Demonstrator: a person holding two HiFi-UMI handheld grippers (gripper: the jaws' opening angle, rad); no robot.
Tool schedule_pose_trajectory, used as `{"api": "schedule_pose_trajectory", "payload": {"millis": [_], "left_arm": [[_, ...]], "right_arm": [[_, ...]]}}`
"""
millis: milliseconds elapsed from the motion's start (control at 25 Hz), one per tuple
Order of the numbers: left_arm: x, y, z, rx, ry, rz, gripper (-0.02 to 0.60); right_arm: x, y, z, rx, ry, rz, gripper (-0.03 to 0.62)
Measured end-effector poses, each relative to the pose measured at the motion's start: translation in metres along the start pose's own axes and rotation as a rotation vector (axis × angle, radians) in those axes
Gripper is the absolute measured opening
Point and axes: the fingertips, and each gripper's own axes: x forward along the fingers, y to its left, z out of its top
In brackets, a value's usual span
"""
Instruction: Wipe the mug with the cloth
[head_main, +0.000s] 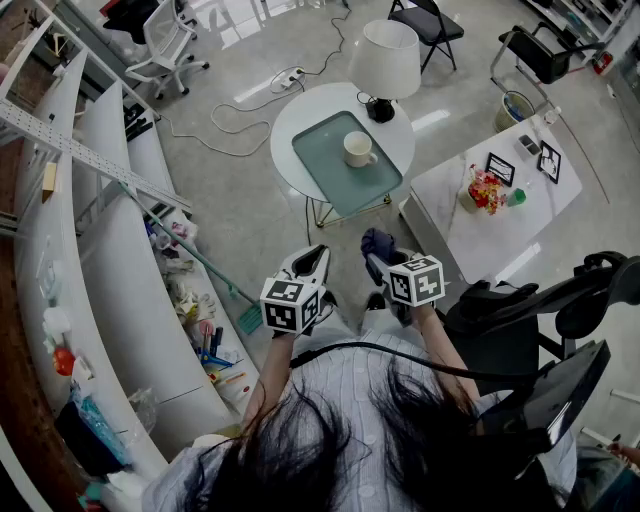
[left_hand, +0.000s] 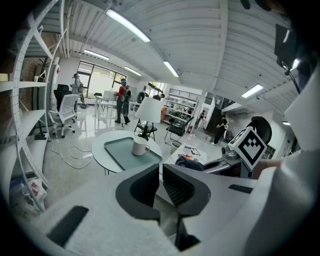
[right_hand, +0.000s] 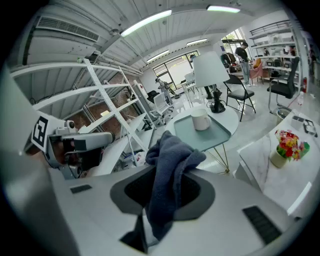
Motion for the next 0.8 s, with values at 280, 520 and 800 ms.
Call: {"api": "schedule_pose_trajectory", "payload": {"millis": [280, 520, 800], "left_arm": [[0.014, -0.013, -0.001, -0.019, 0.001, 0.029, 0.034], [0.032, -0.027, -0.003, -0.029, 0.013, 0.046, 0.035], [0.045, -0.043, -0.012, -0.034, 0.037, 0.056, 0.035]], "right_arm": [[-0.011, -0.02, 0.003, -0.003, -0.007, 0.016, 0.094], [-0.024, -0.036, 0.005, -0.003, -0.026, 0.034, 0.094], [-0.033, -0.06, 0.002, 0.023, -0.035, 0.039, 0.094]]}}
